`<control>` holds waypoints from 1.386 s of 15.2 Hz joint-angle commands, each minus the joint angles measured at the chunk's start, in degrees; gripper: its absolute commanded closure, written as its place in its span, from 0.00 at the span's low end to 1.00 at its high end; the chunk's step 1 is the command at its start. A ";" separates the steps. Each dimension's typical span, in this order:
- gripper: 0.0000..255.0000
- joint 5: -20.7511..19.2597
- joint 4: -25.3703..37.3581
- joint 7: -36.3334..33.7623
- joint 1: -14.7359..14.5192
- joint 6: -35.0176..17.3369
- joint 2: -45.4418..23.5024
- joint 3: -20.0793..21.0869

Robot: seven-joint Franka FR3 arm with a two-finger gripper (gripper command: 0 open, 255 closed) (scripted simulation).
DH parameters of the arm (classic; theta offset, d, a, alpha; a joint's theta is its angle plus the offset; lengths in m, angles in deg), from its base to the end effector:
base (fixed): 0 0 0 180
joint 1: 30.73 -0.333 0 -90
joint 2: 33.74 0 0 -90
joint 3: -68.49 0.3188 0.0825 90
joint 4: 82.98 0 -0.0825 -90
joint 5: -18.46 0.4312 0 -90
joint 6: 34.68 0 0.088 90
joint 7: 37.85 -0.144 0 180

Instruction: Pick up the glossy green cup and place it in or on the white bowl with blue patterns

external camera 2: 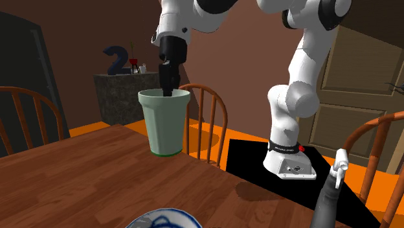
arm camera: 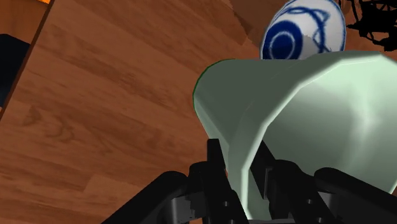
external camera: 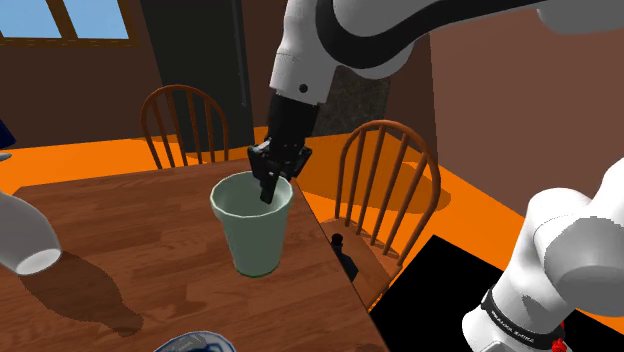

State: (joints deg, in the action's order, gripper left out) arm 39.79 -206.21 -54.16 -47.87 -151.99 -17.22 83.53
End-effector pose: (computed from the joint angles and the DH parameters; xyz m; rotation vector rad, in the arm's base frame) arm 0.4384 0.3206 0.4897 -2.8144 -0.1844 -0.0751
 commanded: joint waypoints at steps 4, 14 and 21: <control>1.00 -1.42 5.02 -7.81 -2.01 -0.78 -3.59 4.88; 1.00 -9.57 19.08 -24.85 -6.52 -1.15 -15.08 13.99; 1.00 -9.26 14.19 -24.02 -6.73 -6.40 -15.54 14.11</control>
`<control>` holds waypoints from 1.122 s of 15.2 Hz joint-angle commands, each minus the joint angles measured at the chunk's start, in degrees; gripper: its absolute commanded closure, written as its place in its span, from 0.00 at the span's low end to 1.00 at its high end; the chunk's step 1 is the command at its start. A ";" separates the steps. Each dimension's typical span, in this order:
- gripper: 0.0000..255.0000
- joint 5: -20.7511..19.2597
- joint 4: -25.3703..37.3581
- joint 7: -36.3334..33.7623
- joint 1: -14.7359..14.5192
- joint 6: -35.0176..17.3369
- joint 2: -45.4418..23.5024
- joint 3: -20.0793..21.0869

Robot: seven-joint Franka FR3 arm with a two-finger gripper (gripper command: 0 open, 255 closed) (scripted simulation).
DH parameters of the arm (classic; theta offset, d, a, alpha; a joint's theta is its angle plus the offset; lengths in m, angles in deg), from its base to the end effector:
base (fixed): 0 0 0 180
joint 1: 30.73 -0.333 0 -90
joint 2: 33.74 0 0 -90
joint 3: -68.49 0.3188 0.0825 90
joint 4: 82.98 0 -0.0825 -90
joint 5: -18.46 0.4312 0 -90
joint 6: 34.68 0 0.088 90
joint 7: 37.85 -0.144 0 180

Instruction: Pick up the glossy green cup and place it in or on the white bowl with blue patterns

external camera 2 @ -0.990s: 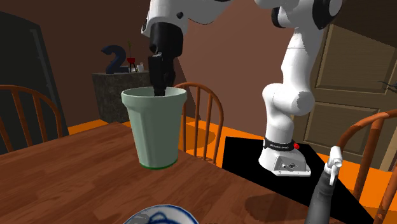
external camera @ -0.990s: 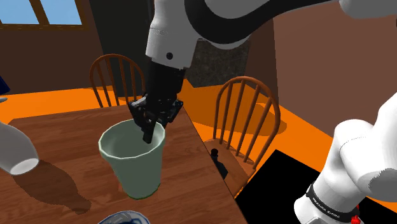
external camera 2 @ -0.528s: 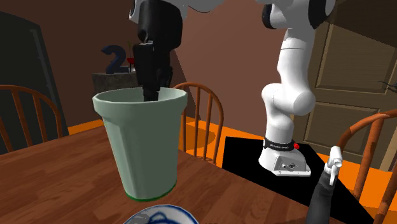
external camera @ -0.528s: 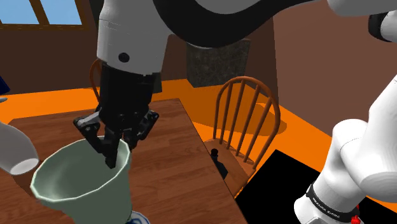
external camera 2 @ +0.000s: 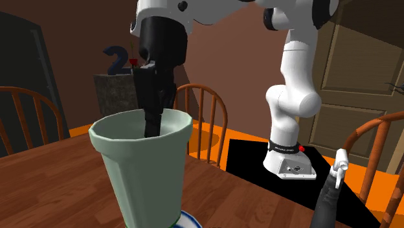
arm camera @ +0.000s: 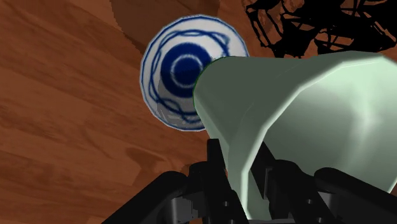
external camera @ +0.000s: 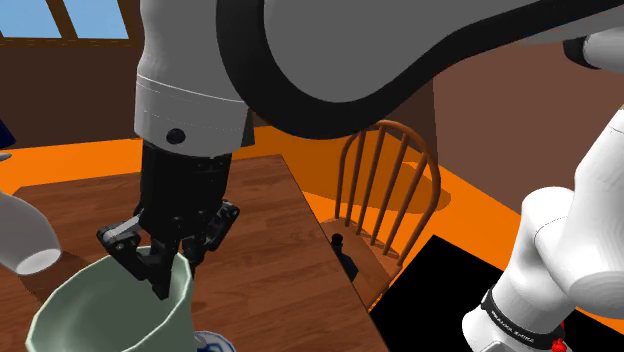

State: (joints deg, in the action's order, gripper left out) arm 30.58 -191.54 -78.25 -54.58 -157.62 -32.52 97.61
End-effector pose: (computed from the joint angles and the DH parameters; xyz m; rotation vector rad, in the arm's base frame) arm 0.3697 0.5181 0.4884 -2.8145 -0.1825 -0.0745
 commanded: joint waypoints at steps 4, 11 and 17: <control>1.00 -0.01 -2.97 0.46 -0.14 -3.76 -0.80 0.15; 1.00 -0.19 -6.85 0.95 -0.37 -8.99 -2.30 0.38; 1.00 -0.51 -9.09 1.15 -0.55 -12.45 -3.65 0.50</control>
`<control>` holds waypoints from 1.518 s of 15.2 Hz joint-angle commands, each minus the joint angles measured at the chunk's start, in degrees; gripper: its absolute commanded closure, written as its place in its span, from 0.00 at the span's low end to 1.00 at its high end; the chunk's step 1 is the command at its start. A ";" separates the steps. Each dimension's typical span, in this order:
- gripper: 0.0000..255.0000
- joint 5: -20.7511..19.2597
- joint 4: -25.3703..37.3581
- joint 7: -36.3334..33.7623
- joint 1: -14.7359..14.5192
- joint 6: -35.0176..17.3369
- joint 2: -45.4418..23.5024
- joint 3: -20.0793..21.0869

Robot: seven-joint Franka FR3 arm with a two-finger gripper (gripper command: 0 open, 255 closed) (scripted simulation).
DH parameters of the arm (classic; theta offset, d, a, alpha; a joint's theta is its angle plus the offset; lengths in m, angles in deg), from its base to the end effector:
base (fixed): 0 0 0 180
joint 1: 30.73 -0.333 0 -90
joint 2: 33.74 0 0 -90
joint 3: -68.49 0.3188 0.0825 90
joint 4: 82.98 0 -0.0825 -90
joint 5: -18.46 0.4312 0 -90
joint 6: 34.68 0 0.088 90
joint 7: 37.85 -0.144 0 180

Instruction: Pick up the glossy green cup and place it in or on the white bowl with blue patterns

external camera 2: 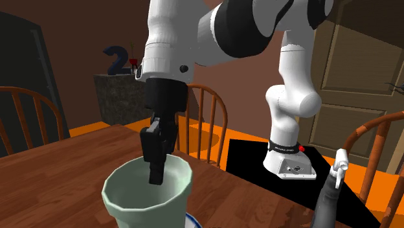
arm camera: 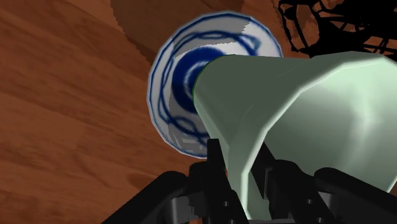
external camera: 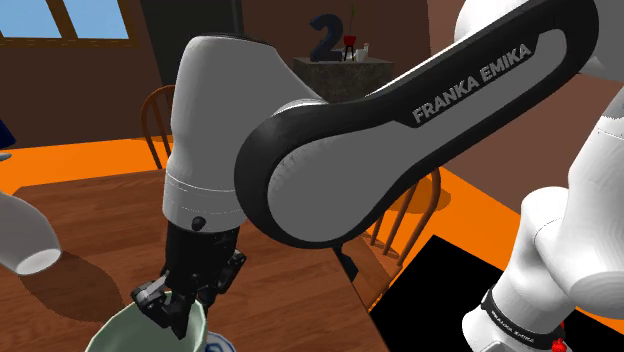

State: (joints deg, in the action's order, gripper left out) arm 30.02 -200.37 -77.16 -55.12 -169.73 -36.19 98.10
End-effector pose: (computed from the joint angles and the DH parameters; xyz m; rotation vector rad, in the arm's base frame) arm 0.3674 0.5166 0.3935 -2.8145 -0.1824 -0.0743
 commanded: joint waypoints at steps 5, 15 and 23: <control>1.00 0.04 -0.26 0.06 -0.01 -0.35 0.00 0.01; 0.00 2.13 1.14 1.49 0.82 4.96 4.07 -0.61; 0.00 2.57 1.62 1.80 0.96 6.39 5.03 -0.87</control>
State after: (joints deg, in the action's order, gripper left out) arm 32.59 -198.75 -75.36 -54.16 -163.36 -31.16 97.23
